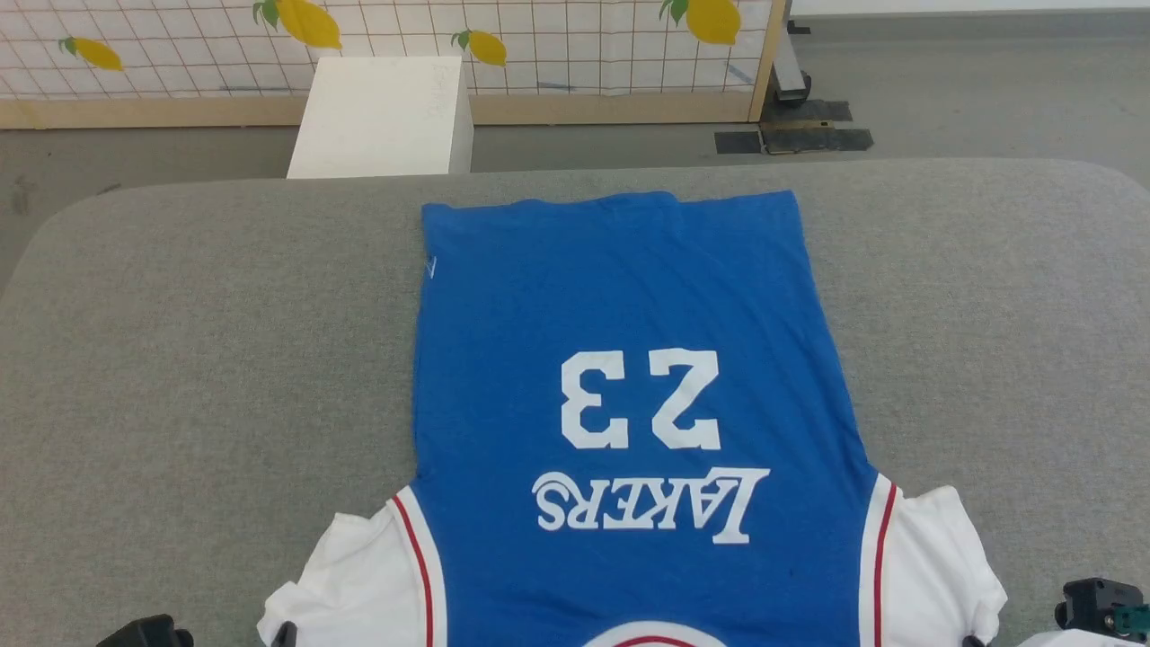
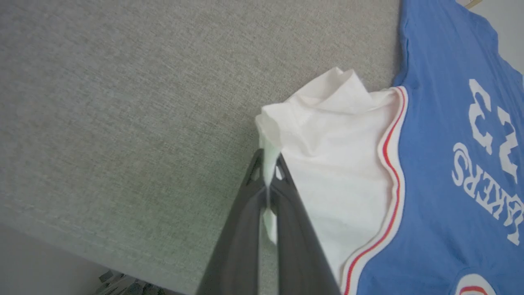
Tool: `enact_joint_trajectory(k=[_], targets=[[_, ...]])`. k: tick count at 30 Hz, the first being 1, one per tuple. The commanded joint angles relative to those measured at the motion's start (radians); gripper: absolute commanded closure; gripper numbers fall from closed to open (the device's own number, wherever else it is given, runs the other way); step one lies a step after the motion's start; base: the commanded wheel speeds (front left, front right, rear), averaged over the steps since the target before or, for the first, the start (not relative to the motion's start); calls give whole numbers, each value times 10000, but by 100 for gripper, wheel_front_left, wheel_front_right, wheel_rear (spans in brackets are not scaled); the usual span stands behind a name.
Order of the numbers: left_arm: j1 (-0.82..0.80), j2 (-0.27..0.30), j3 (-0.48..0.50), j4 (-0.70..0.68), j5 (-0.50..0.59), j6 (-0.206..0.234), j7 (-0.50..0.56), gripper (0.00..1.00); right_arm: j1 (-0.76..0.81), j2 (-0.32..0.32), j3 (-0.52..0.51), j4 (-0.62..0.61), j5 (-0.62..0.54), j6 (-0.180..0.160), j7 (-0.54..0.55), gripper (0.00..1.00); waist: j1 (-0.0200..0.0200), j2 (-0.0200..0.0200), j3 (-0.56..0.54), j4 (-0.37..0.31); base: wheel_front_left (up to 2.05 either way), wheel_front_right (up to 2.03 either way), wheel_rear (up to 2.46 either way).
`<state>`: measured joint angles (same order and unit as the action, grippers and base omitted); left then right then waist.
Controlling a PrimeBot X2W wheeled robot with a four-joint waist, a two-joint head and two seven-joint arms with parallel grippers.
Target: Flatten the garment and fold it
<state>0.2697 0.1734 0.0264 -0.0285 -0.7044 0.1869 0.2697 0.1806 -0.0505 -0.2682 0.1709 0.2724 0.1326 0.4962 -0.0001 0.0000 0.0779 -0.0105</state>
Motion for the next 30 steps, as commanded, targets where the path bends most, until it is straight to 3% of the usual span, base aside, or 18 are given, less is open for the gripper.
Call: enact_joint_trajectory(k=[1, 10, 14, 21, 30], targets=[[-153, 18, 4, -59, 107, -35, -71, 100, -217, 2, -32, 19, -87, -19, -141, 0, 1, 0, 31, 0, 0, 0, 0], [-274, -45, -123, -665, 164, -7, -174, 100, -1167, 2, -383, -2010, -557, -19, -2329, 0, 1, 0, 350, 212, 0, 0, 0], [-502, -42, -297, -922, 281, -8, -165, 100, -2398, 2, -296, -2154, -976, -19, -3323, 0, 1, 0, 707, 487, 0, 0, 0], [-1264, -344, -675, -1180, 265, -199, -404, 100, -5822, -688, -174, -266, -1068, -19, -3864, 0, 1, 0, 2143, 1441, 0, 0, 0], [-2324, -779, -1287, -712, 195, -673, -1053, 100, -9499, -2180, -235, 2480, -1186, -19, -2471, 0, 1, 0, 3989, 2752, 0, 0, 0]])
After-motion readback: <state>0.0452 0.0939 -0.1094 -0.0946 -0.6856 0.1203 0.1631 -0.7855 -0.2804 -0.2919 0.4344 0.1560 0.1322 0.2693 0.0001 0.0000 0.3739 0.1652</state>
